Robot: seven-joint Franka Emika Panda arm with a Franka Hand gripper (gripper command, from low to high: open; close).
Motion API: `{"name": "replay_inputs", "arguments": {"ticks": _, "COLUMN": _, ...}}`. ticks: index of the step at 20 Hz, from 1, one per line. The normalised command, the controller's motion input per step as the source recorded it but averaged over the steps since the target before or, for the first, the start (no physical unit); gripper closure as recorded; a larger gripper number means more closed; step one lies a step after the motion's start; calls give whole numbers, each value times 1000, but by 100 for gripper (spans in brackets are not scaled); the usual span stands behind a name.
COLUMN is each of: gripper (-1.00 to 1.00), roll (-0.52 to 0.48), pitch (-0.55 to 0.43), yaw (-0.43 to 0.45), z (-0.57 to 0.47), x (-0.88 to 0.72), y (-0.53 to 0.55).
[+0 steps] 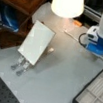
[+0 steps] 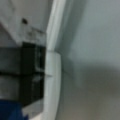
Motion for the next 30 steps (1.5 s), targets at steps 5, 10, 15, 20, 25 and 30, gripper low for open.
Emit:
{"name": "replay_inputs", "arguments": {"ticks": 5, "gripper": 100, "roll": 175, "pitch": -636, "yaw": -63, "z": -561, "x": -996, "y": -146}}
{"name": "replay_inputs", "arguments": {"ticks": 10, "gripper": 100, "roll": 161, "pitch": -645, "yaw": -89, "z": -533, "x": -1000, "y": -198}}
{"name": "replay_inputs", "arguments": {"ticks": 15, "gripper": 100, "roll": 144, "pitch": -577, "yaw": -123, "z": -330, "x": -1000, "y": -199}}
{"name": "replay_inputs", "arguments": {"ticks": 20, "gripper": 100, "roll": 96, "pitch": -508, "yaw": -195, "z": -68, "x": -962, "y": -156}}
{"name": "replay_inputs", "arguments": {"ticks": 25, "gripper": 100, "roll": 43, "pitch": -477, "yaw": -207, "z": -124, "x": -745, "y": -142}}
{"name": "replay_inputs", "arguments": {"ticks": 30, "gripper": 100, "roll": 8, "pitch": -415, "yaw": -140, "z": -226, "x": -550, "y": -182}}
